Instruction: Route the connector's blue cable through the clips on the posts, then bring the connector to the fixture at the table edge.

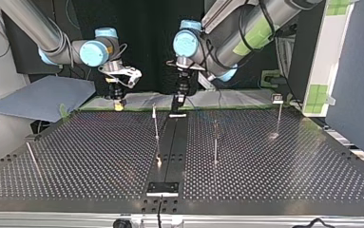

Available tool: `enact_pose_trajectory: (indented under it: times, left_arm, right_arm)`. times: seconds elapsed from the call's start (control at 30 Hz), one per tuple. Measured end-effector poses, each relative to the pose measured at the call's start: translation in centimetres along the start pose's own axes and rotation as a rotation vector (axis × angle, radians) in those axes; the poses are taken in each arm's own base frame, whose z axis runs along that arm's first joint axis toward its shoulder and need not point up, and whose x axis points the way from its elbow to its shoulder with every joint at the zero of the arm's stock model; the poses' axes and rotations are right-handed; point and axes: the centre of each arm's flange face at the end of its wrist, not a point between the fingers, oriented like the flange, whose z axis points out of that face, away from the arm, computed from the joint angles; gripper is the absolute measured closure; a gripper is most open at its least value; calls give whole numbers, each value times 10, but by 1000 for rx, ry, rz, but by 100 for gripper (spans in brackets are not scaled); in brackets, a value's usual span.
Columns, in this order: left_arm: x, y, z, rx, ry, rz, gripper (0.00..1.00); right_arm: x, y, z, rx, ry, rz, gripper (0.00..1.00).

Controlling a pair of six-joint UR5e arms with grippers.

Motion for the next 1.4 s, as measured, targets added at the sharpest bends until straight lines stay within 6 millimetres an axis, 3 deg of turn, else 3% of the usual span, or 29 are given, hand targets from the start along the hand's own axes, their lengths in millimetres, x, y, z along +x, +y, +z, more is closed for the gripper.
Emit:
enact_pose_trajectory:
  times: [0.3, 0.7, 0.9, 1.23, 1.4]
  left_arm:
    - [12, -6, 4, 9, -13, -15, 100]
    - [13, -9, 2, -5, -21, -17, 100]
    - [25, -16, 5, 2, -11, -14, 100]
    - [21, -30, 21, 16, -41, -49, 100]
    - [28, -36, 29, 14, -22, -21, 100]
  right_arm:
    - [-33, 13, 14, 45, 3, -21, 100]
    - [-29, 38, 27, 93, 62, -18, 100]
    - [-27, 47, 31, 119, 81, -20, 100]
    - [-26, 60, 32, 112, 80, -21, 100]
    - [-26, 64, 33, 106, 79, -21, 100]
